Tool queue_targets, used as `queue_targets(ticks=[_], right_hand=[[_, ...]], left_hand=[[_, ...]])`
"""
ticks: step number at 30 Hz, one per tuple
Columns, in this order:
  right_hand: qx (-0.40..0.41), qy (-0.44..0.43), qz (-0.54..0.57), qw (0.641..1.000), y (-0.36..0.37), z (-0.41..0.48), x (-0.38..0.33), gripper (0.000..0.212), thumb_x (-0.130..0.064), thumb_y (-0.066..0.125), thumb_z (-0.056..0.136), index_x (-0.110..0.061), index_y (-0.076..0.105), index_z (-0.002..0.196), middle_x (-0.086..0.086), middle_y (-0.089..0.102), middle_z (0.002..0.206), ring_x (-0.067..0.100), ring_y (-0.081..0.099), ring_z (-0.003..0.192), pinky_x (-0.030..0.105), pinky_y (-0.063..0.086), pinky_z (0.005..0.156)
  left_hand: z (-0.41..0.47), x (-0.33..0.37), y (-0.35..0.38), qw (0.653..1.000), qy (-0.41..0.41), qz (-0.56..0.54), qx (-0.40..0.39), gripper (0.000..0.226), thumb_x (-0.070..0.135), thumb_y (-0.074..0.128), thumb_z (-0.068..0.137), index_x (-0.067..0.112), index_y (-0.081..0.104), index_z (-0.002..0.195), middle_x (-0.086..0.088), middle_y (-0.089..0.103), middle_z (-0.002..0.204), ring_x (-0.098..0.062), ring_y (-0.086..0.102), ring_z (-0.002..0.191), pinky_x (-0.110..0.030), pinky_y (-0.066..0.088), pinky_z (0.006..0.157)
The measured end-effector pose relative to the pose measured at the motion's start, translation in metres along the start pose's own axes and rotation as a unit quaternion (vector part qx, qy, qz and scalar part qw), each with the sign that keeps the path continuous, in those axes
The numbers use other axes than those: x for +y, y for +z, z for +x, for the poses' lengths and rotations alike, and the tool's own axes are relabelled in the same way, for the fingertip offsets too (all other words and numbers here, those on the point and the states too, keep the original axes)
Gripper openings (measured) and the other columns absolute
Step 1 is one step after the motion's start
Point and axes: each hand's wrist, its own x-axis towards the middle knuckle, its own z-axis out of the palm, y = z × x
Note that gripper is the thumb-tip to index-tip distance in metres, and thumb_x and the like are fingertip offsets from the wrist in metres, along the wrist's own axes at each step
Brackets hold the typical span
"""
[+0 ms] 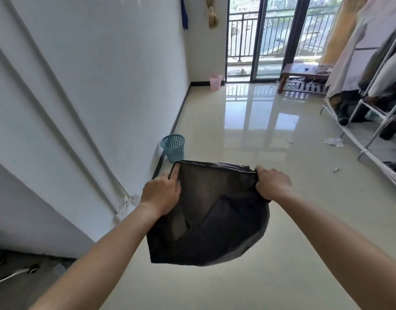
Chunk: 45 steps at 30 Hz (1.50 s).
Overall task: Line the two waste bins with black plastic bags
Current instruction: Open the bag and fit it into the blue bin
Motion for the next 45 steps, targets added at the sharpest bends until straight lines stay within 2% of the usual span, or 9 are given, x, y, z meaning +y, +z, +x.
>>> queue_targets(ticks=[5, 12, 17, 21, 25, 28, 33, 39, 45], right_hand=[[-0.024, 0.049, 0.089, 0.994, 0.015, 0.137, -0.007, 0.026, -0.016, 0.042, 0.088, -0.013, 0.054, 0.111, 0.016, 0.062, 0.121, 0.034, 0.057, 0.111, 0.034, 0.039, 0.073], [-0.088, -0.021, 0.169, 0.982, 0.052, 0.366, -0.036, 0.038, -0.041, 0.038, 0.093, -0.015, 0.059, 0.111, 0.016, 0.064, 0.121, 0.034, 0.057, 0.112, 0.039, 0.043, 0.081], [-0.198, -0.055, 0.256, 0.945, 0.026, 0.516, -0.065, 0.047, -0.058, 0.037, 0.076, -0.017, 0.059, 0.08, 0.004, 0.067, 0.078, 0.03, 0.066, 0.08, 0.028, 0.043, 0.051], [-0.226, -0.122, 0.212, 0.943, 0.004, 0.625, -0.118, 0.071, -0.089, 0.058, 0.057, -0.022, 0.067, 0.076, -0.005, 0.07, 0.074, 0.015, 0.066, 0.073, 0.032, 0.052, 0.066], [-0.187, -0.223, -0.043, 0.956, 0.02, 0.74, -0.176, 0.017, -0.025, 0.062, 0.075, -0.014, 0.062, 0.088, 0.009, 0.069, 0.098, 0.031, 0.067, 0.092, 0.033, 0.053, 0.07], [-0.205, -0.188, -0.101, 0.955, 0.039, 0.83, -0.214, 0.015, -0.019, 0.056, 0.081, -0.012, 0.062, 0.093, 0.014, 0.068, 0.109, 0.032, 0.065, 0.097, 0.031, 0.047, 0.067], [-0.215, -0.087, -0.02, 0.972, 0.039, 0.972, -0.259, 0.034, -0.019, 0.048, 0.091, -0.002, 0.062, 0.116, 0.02, 0.061, 0.12, 0.038, 0.061, 0.108, 0.041, 0.053, 0.089], [-0.163, -0.102, 0.082, 0.978, 0.039, 1.124, -0.303, 0.025, -0.008, 0.045, 0.088, -0.002, 0.057, 0.109, 0.024, 0.061, 0.112, 0.041, 0.058, 0.104, 0.038, 0.049, 0.079], [-0.25, -0.14, 0.198, 0.937, 0.107, 1.266, -0.355, 0.039, -0.002, 0.041, 0.086, -0.008, 0.056, 0.122, 0.018, 0.06, 0.113, 0.035, 0.055, 0.105, 0.036, 0.047, 0.08]], left_hand=[[0.128, -0.02, 0.047, 0.999, 0.023, 0.025, -0.029, 0.093, 0.069, 0.044, 0.085, 0.013, 0.014, 0.153, -0.011, 0.06, 0.115, -0.027, 0.066, 0.079, -0.034, 0.048, 0.056], [0.324, -0.055, 0.137, 0.991, -0.008, 0.049, -0.127, 0.086, 0.01, 0.046, 0.09, 0.022, -0.009, 0.154, -0.015, 0.048, 0.131, -0.032, 0.064, 0.083, -0.039, 0.046, 0.06], [0.45, -0.108, 0.158, 0.984, -0.071, 0.041, -0.156, 0.092, 0.007, 0.048, 0.083, 0.023, -0.009, 0.153, -0.013, 0.051, 0.122, -0.033, 0.062, 0.076, -0.037, 0.047, 0.06], [0.527, -0.164, 0.186, 0.98, -0.113, 0.045, -0.16, 0.089, 0.008, 0.047, 0.081, 0.02, -0.004, 0.154, -0.011, 0.054, 0.115, -0.031, 0.06, 0.069, -0.035, 0.037, 0.054], [0.601, -0.225, 0.244, 0.971, -0.142, 0.057, -0.182, 0.088, 0.007, 0.047, 0.082, 0.019, -0.002, 0.154, -0.012, 0.054, 0.109, -0.025, 0.048, 0.059, -0.036, 0.036, 0.05], [0.664, -0.278, 0.287, 0.965, -0.179, 0.039, -0.188, 0.084, 0.007, 0.044, 0.085, 0.024, -0.001, 0.154, -0.013, 0.051, 0.11, -0.022, 0.04, 0.055, -0.035, 0.036, 0.051], [0.767, -0.348, 0.322, 0.96, -0.199, 0.019, -0.197, 0.084, 0.014, 0.042, 0.089, 0.031, -0.012, 0.152, -0.013, 0.048, 0.11, -0.023, 0.042, 0.059, -0.035, 0.035, 0.052], [0.88, -0.386, 0.365, 0.933, -0.301, -0.051, -0.191, 0.09, 0.029, 0.045, 0.093, 0.039, -0.028, 0.144, -0.012, 0.044, 0.1, -0.027, 0.043, 0.058, -0.037, 0.038, 0.055], [0.949, -0.379, 0.447, 0.866, -0.454, -0.128, -0.166, 0.092, 0.027, 0.048, 0.093, 0.038, -0.027, 0.145, -0.008, 0.039, 0.087, -0.023, 0.043, 0.052, -0.032, 0.034, 0.047]])
